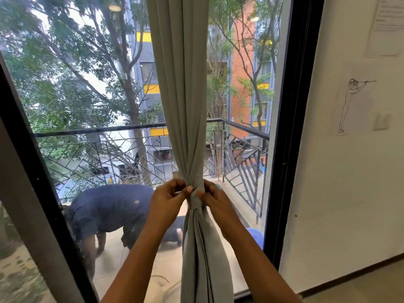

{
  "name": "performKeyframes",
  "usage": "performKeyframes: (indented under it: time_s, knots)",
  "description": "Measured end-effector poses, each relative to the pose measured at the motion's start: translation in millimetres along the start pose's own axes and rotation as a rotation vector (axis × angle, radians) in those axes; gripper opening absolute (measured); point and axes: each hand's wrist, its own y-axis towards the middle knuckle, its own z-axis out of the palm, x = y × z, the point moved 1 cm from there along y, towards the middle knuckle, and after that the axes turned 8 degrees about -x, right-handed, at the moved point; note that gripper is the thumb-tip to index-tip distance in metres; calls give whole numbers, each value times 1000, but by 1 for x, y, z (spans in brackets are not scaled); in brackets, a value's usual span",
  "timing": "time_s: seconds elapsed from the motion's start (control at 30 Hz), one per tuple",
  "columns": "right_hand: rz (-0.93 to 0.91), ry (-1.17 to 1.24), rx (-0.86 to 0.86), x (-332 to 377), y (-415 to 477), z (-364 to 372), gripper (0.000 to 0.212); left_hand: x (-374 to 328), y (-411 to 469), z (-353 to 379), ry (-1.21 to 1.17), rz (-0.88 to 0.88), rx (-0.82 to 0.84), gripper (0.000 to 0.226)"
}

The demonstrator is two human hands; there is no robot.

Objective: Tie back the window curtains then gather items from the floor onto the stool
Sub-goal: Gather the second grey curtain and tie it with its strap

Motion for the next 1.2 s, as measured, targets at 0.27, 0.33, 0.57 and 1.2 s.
performKeyframes:
  time_s: [0.27, 0.33, 0.57, 1.2]
  knots:
    - [-123, -64, -140, 0, -3, -1, 30, -6, 14, -23, -103, -6, -132, 14]
    - [-80, 3, -111, -3, -2, -3, 34, 10, 24, -30, 24, 59, -257, 15]
    - [-30, 25, 62, 8, -1, -14, 30, 38, 49, -13, 477, 218, 237, 75]
    - [-221, -371, -117, 17, -10, -25, 34, 21, 44, -28, 71, -26, 410, 37]
